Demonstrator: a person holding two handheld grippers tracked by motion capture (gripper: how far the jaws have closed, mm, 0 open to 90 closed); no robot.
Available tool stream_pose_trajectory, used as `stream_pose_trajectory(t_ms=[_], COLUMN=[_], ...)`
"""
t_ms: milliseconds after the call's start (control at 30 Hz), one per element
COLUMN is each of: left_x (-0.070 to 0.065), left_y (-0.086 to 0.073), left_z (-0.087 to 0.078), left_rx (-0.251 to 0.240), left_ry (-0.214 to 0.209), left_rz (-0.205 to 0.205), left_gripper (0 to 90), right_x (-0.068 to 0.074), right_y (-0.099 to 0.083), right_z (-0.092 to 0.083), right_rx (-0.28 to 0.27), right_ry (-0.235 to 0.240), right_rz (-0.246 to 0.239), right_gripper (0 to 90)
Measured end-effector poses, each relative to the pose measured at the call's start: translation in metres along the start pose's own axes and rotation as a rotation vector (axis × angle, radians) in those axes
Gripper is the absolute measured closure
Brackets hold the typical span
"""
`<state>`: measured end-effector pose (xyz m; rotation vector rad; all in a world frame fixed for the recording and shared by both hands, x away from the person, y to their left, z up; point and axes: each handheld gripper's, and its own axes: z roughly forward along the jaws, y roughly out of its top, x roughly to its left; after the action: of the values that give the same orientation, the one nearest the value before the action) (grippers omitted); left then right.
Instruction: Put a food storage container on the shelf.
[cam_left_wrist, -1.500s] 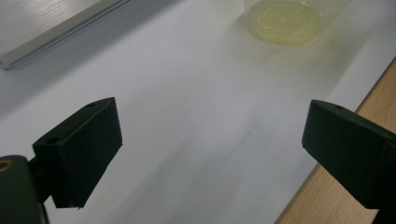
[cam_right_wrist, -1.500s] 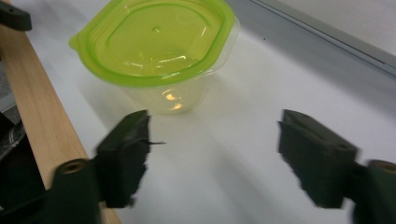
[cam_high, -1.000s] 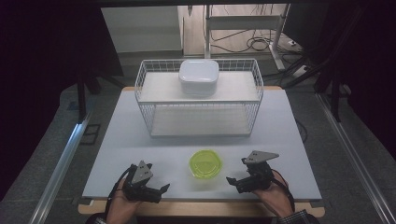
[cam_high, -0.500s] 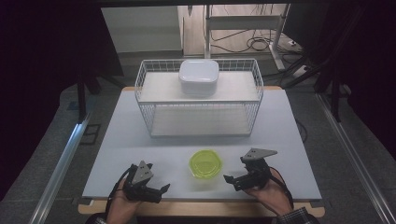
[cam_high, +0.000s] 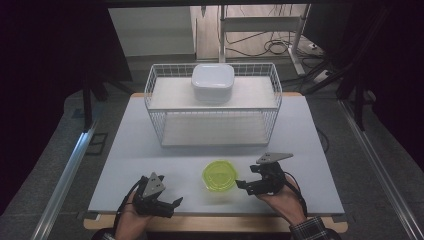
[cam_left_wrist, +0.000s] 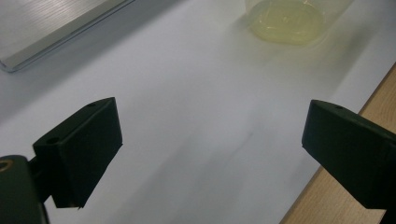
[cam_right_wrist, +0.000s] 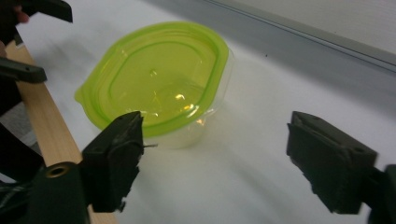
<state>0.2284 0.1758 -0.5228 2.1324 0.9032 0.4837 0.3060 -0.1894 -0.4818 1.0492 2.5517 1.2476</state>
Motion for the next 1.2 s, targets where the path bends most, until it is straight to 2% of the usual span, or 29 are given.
stream_pose_trajectory(t_ms=[300, 667, 933, 1000, 1200], left_x=[-0.001, -0.002, -0.002, -0.003, -0.003], left_y=[0.0, 0.0, 0.0, 0.0, 0.0], left_z=[0.001, 0.001, 0.002, 0.002, 0.002], left_rx=[0.002, 0.006, 0.006, 0.006, 0.007], left_ry=[-0.003, -0.004, -0.005, -0.006, -0.006], left_rz=[-0.001, 0.008, 0.011, 0.014, 0.017], left_gripper=[4.5, 4.5, 4.4, 4.4, 4.4], right_x=[-0.009, -0.011, -0.017, -0.019, -0.023], right_y=[0.01, 0.021, 0.026, 0.028, 0.029], right_z=[0.008, 0.017, 0.022, 0.024, 0.03], right_rx=[0.015, 0.017, 0.018, 0.026, 0.038], right_ry=[0.041, 0.06, 0.079, 0.094, 0.12], right_rz=[0.085, 0.105, 0.156, 0.19, 0.225], right_gripper=[34.0, 39.2, 46.1, 49.1, 55.1])
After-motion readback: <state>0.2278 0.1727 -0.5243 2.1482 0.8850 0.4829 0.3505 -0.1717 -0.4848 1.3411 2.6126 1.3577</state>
